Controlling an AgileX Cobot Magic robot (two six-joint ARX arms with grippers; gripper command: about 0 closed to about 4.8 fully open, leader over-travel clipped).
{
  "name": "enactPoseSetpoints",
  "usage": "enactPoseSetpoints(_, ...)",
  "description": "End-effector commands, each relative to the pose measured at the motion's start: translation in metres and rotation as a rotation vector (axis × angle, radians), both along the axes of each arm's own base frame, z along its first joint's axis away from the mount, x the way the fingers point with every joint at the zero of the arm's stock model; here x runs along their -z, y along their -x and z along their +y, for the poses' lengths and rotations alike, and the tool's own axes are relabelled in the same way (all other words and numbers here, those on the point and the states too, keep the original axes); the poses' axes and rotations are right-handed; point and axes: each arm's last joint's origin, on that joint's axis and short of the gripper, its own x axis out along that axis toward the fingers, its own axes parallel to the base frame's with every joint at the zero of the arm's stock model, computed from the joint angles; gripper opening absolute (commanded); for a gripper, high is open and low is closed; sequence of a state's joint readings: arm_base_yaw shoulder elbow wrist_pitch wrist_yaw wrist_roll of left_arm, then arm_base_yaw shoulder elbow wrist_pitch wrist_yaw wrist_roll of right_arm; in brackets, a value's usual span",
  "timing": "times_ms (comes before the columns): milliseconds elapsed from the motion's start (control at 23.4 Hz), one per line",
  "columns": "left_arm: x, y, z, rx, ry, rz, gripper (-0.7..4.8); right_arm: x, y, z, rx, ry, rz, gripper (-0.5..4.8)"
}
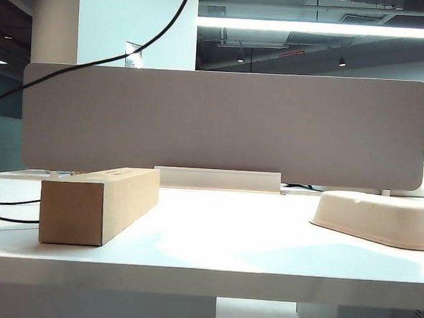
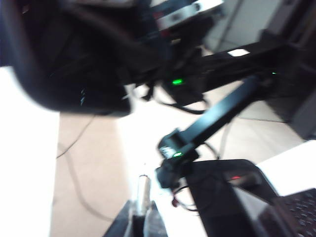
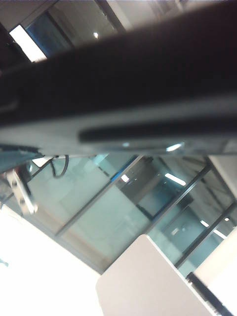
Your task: Pick up the charging cable and the phone, plug the charging cable into the charging port on the phone, and finally place them back on the table.
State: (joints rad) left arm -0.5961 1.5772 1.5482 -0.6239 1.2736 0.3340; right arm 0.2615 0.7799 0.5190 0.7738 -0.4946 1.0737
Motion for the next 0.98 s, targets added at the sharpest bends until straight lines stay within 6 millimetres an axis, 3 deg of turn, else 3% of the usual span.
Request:
enactPoseSetpoints(43, -0.004, -0.004, -0.002, -0.115, -0.050, 0.039, -0.06, -0.007, 0.003, -0.001, 0.003, -0.015, -0.057, -0.05)
enactPoseSetpoints(300, -0.018, -0.011, -0.006, -0.176, -0.010, 0.141, -0.06, -0.007, 0.003, -0.001, 0.011, -0.014, -0.058, -0.05)
enactPoseSetpoints(984, -0.005, -0.013, -0.020, -0.054, -0.020, 0.215, -0.06, -0.003, -0.006, 0.000, 0.057, -0.012, -0.063, -0.05)
